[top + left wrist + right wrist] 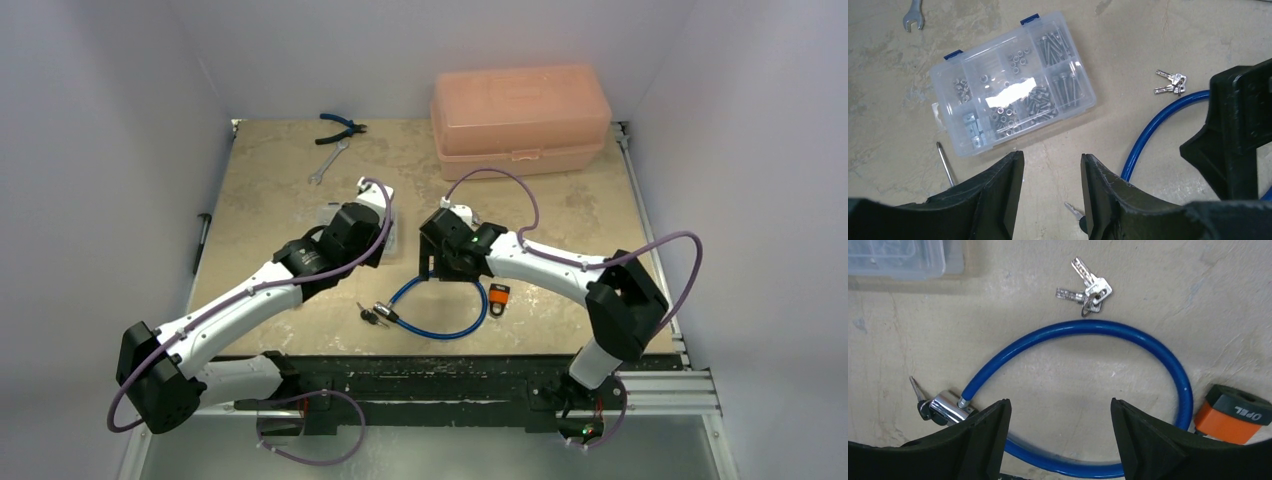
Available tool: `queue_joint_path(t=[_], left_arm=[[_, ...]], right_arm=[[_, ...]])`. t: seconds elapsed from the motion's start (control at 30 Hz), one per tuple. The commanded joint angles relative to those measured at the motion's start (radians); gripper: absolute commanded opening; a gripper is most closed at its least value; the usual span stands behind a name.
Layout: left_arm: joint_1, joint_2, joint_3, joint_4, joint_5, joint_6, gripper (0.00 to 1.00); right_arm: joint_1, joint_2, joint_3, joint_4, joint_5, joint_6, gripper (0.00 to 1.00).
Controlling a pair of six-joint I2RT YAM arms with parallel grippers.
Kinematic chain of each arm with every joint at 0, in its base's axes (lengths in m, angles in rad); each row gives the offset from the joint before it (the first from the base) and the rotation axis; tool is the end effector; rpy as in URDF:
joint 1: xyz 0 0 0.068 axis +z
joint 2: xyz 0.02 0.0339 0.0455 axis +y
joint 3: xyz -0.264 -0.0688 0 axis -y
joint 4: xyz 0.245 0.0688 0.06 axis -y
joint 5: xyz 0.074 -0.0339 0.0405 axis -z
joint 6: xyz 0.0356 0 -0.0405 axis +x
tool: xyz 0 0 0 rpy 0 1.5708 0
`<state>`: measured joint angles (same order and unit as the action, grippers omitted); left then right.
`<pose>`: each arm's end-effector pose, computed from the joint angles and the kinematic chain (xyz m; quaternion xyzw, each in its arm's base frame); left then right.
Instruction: Unlock with the key
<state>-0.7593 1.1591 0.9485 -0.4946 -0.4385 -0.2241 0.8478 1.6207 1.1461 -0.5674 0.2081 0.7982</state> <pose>0.1898 -0.1593 0.2940 0.1463 0.8786 -0.0192 0.4541 0.2261 0.2451 0.2246 0.0033 0.9604 0.1224 0.2503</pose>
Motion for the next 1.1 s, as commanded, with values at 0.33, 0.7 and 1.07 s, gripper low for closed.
queue_joint_path(t=[0.33,0.7,1.07], left_arm=[[0.005,-0.02,0.0,-0.016,-0.109,-0.041,0.49],[0.099,-0.229,-0.004,-0.063,-0.475,-0.236,0.54],[0.106,-0.366,-0.029,-0.059,-0.591,-0.256,0.61]], right_arm=[[0.104,-0.037,0.008,0.084,0.058,0.013,0.79],[0.328,-0.012,0.026,0.293,0.1,-0.208,0.77],[0.411,0.206,0.267,0.236,0.085,-0.363,0.74]])
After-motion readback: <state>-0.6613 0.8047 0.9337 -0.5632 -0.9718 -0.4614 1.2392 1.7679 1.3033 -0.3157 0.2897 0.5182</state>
